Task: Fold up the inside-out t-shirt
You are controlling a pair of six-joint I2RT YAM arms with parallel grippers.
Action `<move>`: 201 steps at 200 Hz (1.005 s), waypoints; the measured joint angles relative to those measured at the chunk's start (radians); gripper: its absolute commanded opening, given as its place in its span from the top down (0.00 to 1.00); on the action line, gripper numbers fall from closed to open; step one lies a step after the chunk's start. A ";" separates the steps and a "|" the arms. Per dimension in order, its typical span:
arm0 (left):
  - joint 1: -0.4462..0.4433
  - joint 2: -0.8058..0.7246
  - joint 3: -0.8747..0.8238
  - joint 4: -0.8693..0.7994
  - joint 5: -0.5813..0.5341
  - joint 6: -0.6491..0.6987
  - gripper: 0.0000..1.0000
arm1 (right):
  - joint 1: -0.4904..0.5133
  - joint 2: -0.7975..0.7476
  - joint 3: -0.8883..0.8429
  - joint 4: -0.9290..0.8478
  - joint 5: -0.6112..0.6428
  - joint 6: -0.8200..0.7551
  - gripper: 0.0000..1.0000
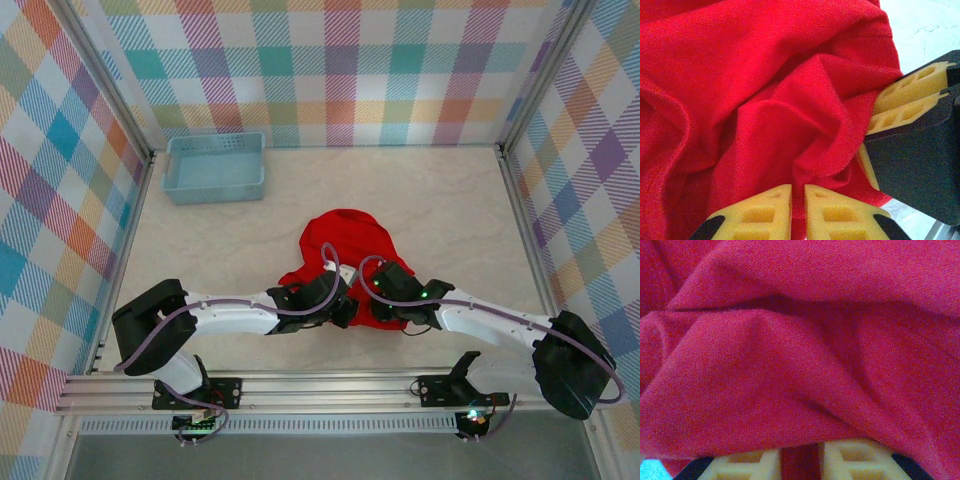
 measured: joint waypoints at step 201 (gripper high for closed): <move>0.132 0.044 0.141 -0.080 0.004 -0.065 0.83 | 0.009 -0.340 0.106 -0.267 -0.005 -0.051 1.00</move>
